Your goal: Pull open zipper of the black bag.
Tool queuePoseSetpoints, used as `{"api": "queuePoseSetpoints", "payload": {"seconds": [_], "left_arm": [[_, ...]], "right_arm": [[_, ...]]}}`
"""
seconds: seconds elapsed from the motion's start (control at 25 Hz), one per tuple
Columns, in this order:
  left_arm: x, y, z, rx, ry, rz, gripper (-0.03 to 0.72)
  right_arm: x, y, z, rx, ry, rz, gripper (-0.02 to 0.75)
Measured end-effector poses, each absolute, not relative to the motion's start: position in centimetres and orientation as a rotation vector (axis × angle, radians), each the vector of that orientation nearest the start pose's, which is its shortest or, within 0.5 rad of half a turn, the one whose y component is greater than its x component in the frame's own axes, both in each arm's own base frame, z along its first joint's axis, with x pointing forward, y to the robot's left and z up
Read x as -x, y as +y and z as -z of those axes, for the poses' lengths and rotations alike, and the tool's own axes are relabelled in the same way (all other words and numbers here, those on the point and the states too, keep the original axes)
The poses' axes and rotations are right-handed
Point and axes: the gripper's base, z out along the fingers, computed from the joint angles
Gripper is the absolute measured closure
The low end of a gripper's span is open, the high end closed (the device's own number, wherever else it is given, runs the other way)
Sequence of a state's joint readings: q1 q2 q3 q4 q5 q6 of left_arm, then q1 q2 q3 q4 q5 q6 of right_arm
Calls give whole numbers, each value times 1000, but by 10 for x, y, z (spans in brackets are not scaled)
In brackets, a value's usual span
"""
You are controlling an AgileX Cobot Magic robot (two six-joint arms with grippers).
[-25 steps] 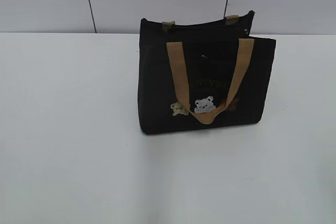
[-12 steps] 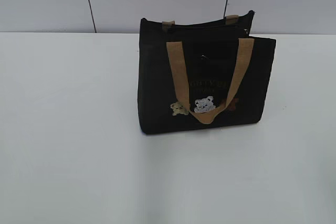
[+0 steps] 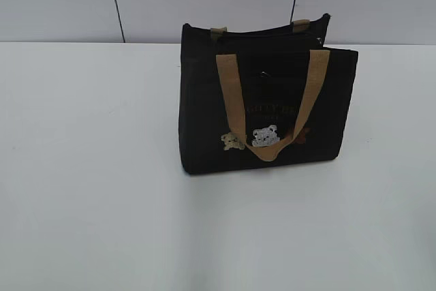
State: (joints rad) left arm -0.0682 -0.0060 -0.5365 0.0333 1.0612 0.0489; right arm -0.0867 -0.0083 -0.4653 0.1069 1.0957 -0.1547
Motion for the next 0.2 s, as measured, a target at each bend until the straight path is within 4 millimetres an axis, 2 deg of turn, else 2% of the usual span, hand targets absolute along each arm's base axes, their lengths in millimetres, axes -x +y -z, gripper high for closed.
{"api": "queuePoseSetpoints", "payload": {"seconds": [0.2], "left_arm": [[10, 3, -287, -117, 1999, -18, 295]], "right_arm": [[3, 9, -265, 77, 2099, 16, 489]]}}
